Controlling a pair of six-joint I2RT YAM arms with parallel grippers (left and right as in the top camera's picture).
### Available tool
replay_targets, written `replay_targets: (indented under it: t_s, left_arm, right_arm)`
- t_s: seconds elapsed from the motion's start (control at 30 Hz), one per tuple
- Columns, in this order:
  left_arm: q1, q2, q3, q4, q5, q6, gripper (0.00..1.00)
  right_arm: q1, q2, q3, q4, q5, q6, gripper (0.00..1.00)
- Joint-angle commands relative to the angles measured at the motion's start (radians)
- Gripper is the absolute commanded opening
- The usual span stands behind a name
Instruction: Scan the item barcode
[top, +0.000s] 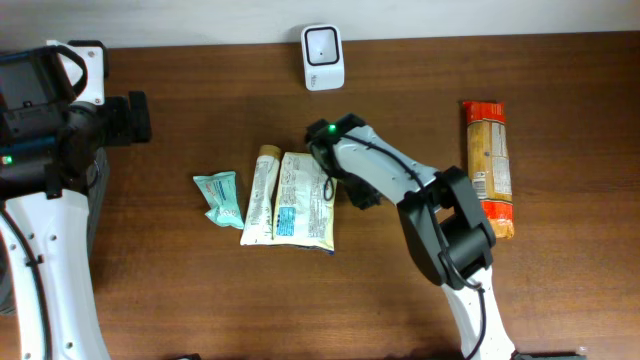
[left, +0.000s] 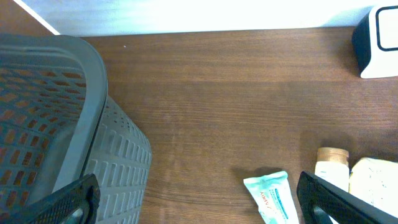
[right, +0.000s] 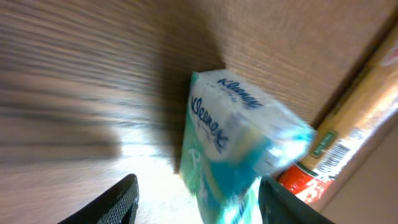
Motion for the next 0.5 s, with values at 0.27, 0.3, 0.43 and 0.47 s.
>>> replay_targets:
  t_s: [0.27,0.3,0.43,0.47]
  left_arm:
    - [0.001,-0.008,0.003,0.002,0.007,0.013,0.99]
    - [0.001,-0.008,0.002,0.002,0.007,0.013,0.99]
    - [0.001,-0.008,0.003,0.002,0.007,0.013,0.99]
    - [0.001,-0.008,0.003,0.002,0.007,0.013,0.99]
  right_arm:
    - [-0.003,-0.059,0.180,-0.035,-0.064,0.103,0.55]
    - [-0.031,-0.077,0.196,-0.030,-0.110,0.075,0.55]
    - [-0.257,-0.178,0.225,0.019,-0.534,-0.185,0.52]
    - [-0.309,-0.177,0.225,0.006,-0.637,-0.254,0.52]
